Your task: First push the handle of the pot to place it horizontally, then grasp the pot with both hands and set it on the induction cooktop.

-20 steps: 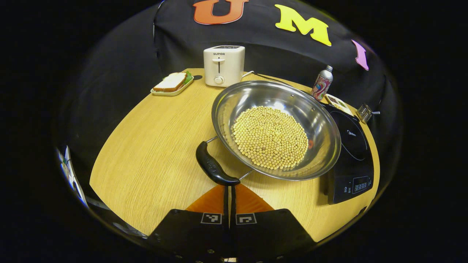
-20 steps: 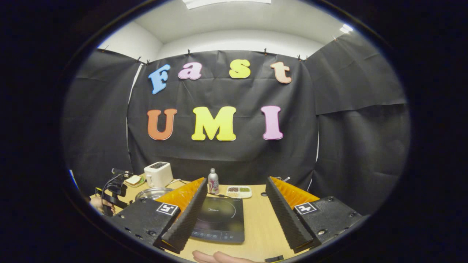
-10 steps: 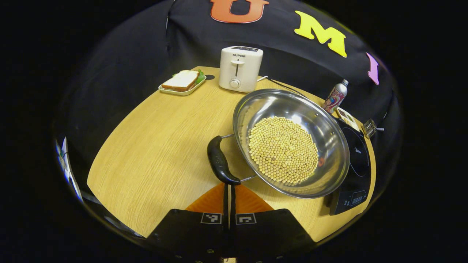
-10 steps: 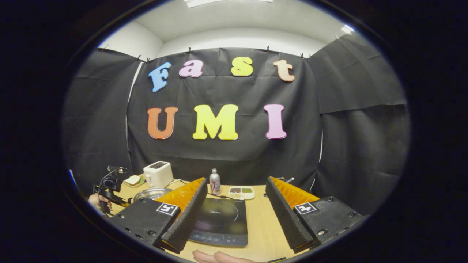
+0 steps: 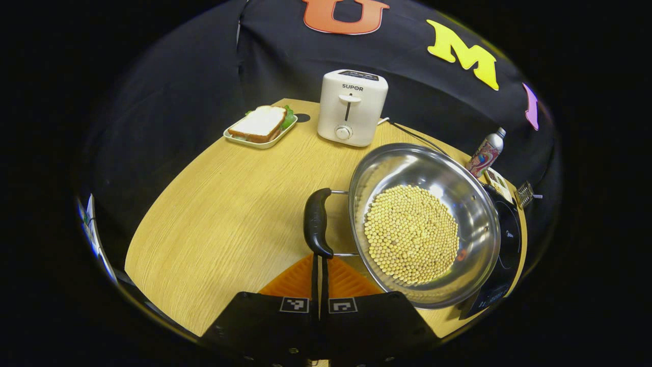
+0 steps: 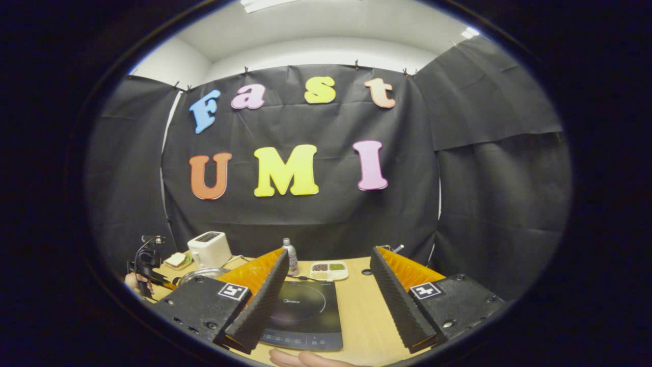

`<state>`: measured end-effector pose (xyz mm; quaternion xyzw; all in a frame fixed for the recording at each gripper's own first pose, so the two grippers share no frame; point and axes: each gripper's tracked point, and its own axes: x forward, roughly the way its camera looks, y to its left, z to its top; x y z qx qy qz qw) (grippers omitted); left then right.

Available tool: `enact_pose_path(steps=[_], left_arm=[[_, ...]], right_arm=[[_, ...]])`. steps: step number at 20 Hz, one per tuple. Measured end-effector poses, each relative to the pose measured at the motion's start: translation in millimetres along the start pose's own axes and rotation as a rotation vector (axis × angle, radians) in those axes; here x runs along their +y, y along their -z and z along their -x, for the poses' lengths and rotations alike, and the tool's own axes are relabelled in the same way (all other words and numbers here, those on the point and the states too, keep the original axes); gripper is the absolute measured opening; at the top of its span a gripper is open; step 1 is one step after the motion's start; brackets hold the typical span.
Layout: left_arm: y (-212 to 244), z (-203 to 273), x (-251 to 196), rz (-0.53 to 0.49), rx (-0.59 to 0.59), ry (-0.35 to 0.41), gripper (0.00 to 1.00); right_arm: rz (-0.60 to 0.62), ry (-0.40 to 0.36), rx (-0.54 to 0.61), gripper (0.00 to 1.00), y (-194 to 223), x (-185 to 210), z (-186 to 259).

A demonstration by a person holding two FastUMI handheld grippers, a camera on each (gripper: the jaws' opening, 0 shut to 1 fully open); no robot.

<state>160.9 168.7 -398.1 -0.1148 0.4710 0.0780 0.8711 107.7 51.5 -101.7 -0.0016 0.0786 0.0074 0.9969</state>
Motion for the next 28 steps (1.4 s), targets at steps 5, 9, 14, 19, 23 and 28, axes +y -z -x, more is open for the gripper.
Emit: enact_pose_path(steps=[5,9,14,19,23,28], left_arm=[[-21.6,-18.1,-1.9,0.015,-0.001,0.009,0.00],[-42.0,-28.4,-8.1,-0.015,-0.013,-0.007,0.00],[-57.2,-40.9,-13.4,-0.045,-0.021,-0.014,0.00],[-59.5,-41.9,-14.3,-0.043,-0.018,0.011,0.12],[-60.9,-37.0,-10.2,-0.047,-0.028,0.009,0.12],[-77.5,-14.1,-16.4,0.010,-0.124,0.067,0.00]], right_arm=[[-0.093,0.018,-0.005,0.96,2.2,-19.0,-10.5],[-0.069,0.068,-0.027,0.96,-0.7,-37.3,-18.2],[-0.062,0.085,-0.023,0.96,4.7,-43.1,-25.2],[-0.057,0.097,0.011,1.00,17.8,-45.4,-30.2],[-0.050,0.102,0.020,0.96,20.4,-45.1,-31.2],[-0.032,0.105,0.030,1.00,27.3,-34.6,-34.3]])
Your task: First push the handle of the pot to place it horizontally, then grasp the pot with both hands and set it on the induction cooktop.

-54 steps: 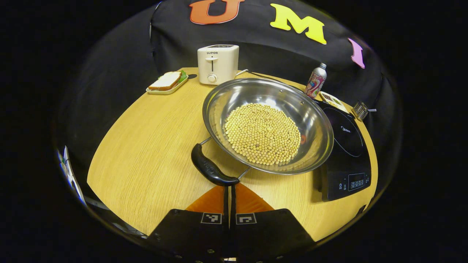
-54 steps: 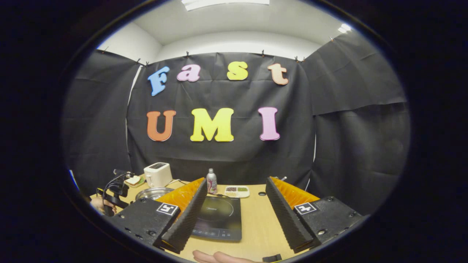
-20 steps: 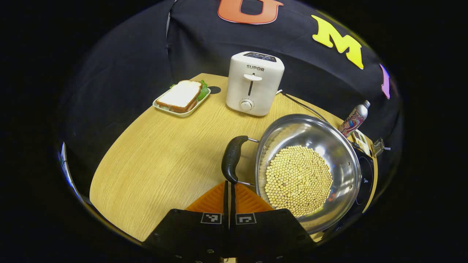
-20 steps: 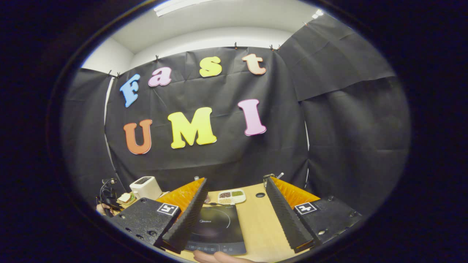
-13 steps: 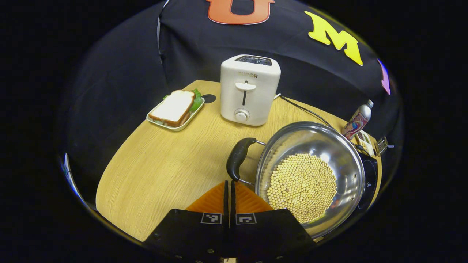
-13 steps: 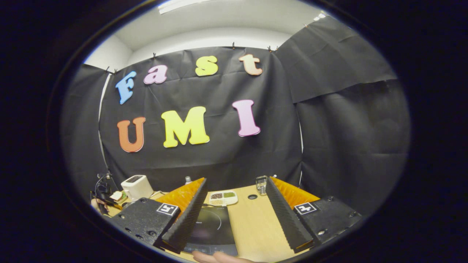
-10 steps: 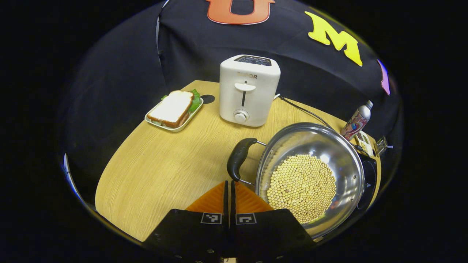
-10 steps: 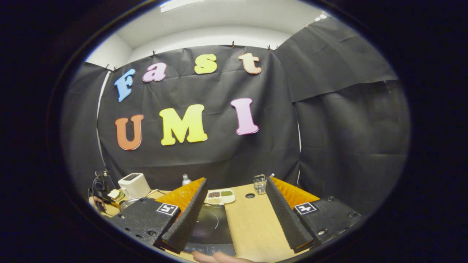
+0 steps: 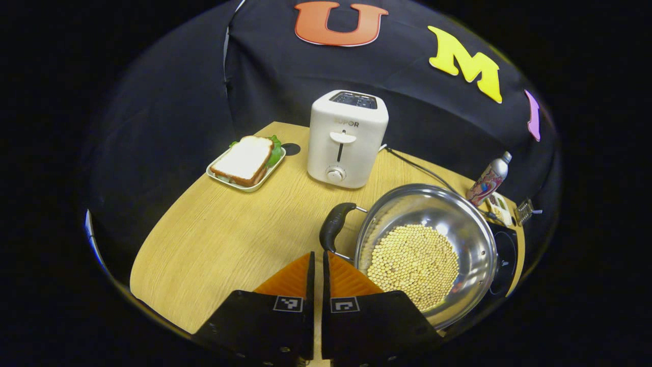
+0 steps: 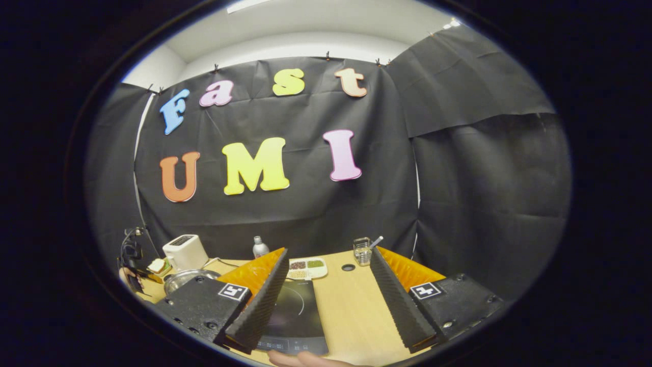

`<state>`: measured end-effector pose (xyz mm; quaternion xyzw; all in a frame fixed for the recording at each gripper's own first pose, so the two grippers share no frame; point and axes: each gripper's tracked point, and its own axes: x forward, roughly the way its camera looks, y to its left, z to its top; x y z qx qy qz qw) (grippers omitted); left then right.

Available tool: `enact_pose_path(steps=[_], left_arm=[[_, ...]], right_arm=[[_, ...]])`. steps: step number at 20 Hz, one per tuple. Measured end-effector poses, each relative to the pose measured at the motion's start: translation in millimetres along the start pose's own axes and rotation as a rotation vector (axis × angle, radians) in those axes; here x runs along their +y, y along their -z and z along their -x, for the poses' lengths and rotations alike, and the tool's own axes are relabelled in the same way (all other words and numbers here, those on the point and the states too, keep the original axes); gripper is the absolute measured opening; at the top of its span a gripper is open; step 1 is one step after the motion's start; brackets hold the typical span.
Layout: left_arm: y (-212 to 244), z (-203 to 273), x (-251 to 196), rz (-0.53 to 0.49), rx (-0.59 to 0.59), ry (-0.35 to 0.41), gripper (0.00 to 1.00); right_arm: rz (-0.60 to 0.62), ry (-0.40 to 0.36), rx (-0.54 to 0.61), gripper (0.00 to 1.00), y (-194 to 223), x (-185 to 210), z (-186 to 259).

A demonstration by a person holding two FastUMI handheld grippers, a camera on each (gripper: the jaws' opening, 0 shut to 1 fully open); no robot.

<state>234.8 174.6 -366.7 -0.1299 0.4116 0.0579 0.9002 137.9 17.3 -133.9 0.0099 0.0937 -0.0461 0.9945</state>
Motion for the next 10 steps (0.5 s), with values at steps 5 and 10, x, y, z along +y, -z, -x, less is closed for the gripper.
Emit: enact_pose_path(steps=[5,10], left_arm=[[-11.5,35.2,-6.4,-0.037,-0.099,0.038,0.47],[-16.5,67.3,-13.7,-0.144,-0.189,0.034,0.96]], right_arm=[[0.035,-0.043,0.031,0.96,18.2,35.7,-9.2],[0.087,-0.123,0.089,0.96,47.4,97.3,-28.3]])
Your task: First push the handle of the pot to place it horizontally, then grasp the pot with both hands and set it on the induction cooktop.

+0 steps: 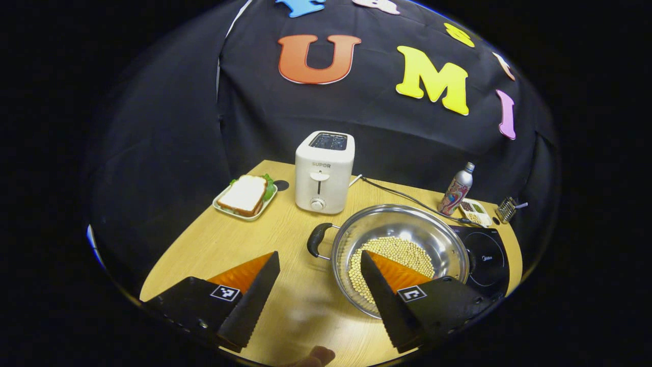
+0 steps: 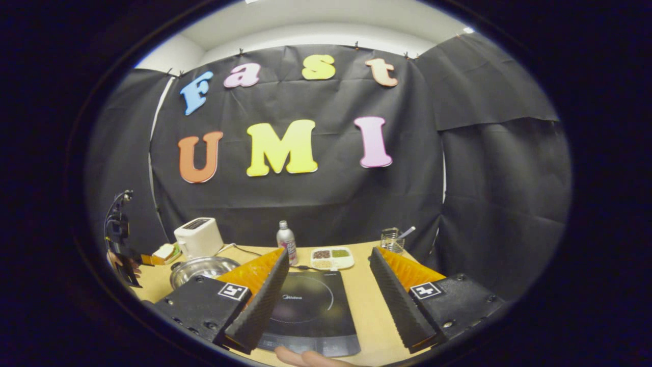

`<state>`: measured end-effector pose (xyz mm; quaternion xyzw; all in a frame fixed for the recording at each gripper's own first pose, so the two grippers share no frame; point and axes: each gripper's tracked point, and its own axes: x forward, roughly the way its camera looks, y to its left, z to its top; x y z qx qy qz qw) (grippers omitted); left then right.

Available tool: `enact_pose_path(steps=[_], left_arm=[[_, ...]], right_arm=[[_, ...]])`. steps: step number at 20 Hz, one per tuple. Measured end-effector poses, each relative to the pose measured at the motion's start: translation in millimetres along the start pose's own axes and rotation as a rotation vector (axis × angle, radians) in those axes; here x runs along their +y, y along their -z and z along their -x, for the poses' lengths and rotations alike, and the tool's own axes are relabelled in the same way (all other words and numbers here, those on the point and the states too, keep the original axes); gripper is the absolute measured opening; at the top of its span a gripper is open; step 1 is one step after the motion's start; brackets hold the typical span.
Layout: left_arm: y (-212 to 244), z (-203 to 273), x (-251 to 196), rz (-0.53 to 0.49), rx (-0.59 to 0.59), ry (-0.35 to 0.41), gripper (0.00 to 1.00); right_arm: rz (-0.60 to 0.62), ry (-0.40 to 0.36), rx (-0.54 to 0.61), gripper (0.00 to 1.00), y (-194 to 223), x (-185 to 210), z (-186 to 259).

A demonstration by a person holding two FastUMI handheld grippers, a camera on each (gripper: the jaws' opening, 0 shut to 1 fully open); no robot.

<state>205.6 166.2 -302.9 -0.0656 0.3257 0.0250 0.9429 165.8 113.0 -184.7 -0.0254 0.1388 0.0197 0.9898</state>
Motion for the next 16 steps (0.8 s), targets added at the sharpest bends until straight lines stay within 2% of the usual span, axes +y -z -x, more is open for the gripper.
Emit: enact_pose_path(steps=[4,7,10,11,13,16], left_arm=[[-7.2,6.6,-3.4,-0.066,-0.055,-0.009,0.96],[-3.0,-0.1,-13.5,-0.072,-0.040,0.034,0.96],[-2.5,-17.0,-13.7,-0.065,-0.030,0.069,0.96],[-0.1,-21.4,-14.6,-0.056,-0.020,0.082,0.96],[4.6,-36.4,-15.4,-0.038,0.009,0.105,0.96],[11.6,-63.8,-13.4,-0.032,0.050,0.132,0.96]], right_arm=[[0.061,-0.082,0.065,0.97,26.5,64.5,-35.5],[0.074,-0.106,0.130,0.97,51.8,99.6,-62.1],[0.031,-0.095,0.221,1.00,84.1,124.7,-89.3],[0.022,-0.086,0.257,0.97,95.8,129.5,-97.5],[0.003,-0.084,0.315,1.00,115.9,140.5,-108.9],[-0.004,-0.070,0.371,0.97,138.4,150.4,-125.8]])
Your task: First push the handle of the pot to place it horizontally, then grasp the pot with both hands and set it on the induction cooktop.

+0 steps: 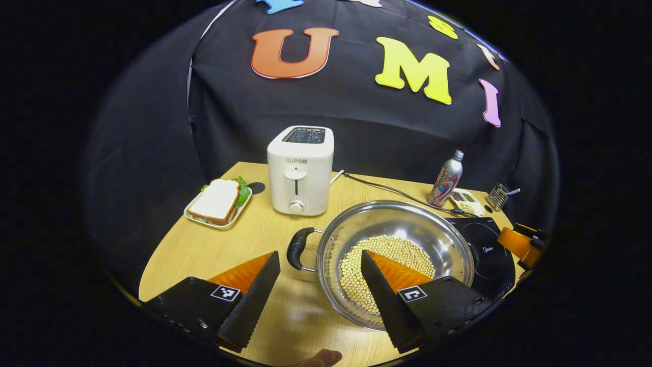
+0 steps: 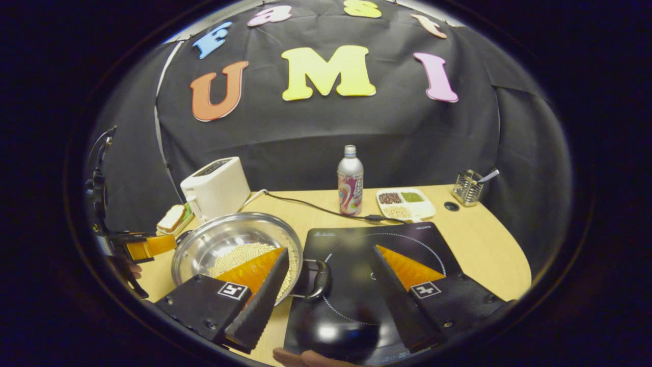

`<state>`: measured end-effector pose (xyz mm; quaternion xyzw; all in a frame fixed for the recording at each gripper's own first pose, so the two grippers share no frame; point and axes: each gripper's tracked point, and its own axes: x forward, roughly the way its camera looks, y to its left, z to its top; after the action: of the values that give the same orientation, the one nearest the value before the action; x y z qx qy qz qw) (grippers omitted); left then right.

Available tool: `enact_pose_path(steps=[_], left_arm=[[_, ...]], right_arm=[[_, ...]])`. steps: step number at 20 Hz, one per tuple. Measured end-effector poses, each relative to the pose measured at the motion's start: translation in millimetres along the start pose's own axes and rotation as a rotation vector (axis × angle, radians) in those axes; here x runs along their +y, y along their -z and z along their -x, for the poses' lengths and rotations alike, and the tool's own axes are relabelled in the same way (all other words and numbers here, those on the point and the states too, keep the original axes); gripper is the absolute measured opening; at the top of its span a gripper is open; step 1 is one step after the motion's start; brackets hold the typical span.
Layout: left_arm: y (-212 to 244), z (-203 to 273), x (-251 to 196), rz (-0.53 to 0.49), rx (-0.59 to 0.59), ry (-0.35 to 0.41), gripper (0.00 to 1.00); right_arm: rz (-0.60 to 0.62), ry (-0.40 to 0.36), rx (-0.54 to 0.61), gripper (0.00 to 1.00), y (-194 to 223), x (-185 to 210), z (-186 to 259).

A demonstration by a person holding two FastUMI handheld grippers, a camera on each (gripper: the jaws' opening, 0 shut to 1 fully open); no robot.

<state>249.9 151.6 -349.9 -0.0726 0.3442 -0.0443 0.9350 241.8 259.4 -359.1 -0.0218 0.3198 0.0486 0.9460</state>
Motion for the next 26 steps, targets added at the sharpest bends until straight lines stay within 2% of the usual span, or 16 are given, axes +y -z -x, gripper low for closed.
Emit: enact_pose_path(steps=[1,3,5,6,7,8,10,12,14,15,16,17,20,21,22,26], left_arm=[[1.2,-7.6,2.9,-0.001,0.006,0.000,0.96],[4.6,-21.8,11.9,-0.014,0.018,-0.017,0.96],[6.5,-32.8,16.6,-0.028,0.025,-0.019,0.96],[7.7,-36.8,16.9,-0.037,0.031,-0.013,0.96],[10.0,-40.7,18.3,-0.056,0.039,-0.014,0.96],[10.1,-44.8,21.4,-0.075,0.039,-0.025,0.96],[12.4,-52.4,24.5,-0.095,0.051,-0.035,0.95],[19.1,-60.3,28.8,-0.118,0.092,-0.041,0.91],[26.6,-70.3,19.7,-0.117,0.127,-0.004,0.84],[26.6,-70.7,18.6,-0.124,0.131,-0.003,0.65],[26.2,-75.4,18.7,-0.127,0.130,-0.003,0.70],[25.4,-71.5,18.6,-0.129,0.134,-0.003,0.70],[26.5,-71.2,19.2,-0.129,0.146,0.005,0.66],[27.0,-69.5,19.6,-0.136,0.148,0.003,0.66],[26.0,-65.4,19.6,-0.139,0.147,-0.004,0.66],[28.8,-55.4,19.0,-0.180,0.140,-0.027,0.65]], right_arm=[[-0.008,-0.003,0.016,1.00,5.2,3.8,-5.7],[-0.018,-0.011,0.045,0.96,15.5,11.0,-17.0],[-0.020,-0.010,0.076,1.00,26.9,14.7,-27.0],[-0.022,-0.009,0.100,0.96,33.9,17.2,-32.1],[-0.027,-0.007,0.135,1.00,42.1,19.3,-36.5],[-0.028,-0.017,0.154,0.96,46.9,22.2,-40.1],[-0.036,-0.057,0.186,1.00,53.5,31.3,-46.2],[-0.024,-0.042,0.185,0.94,54.5,25.9,-49.3],[-0.029,-0.047,0.186,0.80,55.6,26.2,-52.2],[-0.018,-0.053,0.185,0.79,54.5,25.4,-51.1],[-0.011,-0.060,0.185,0.71,55.4,25.4,-50.3],[0.001,-0.068,0.184,0.77,55.3,25.1,-50.7],[0.004,-0.080,0.166,0.75,53.8,24.3,-52.7],[0.015,-0.073,0.166,0.70,54.3,22.7,-54.9],[0.035,-0.067,0.165,0.72,55.1,23.2,-56.7],[0.087,-0.032,0.171,0.61,55.8,22.4,-56.6]])
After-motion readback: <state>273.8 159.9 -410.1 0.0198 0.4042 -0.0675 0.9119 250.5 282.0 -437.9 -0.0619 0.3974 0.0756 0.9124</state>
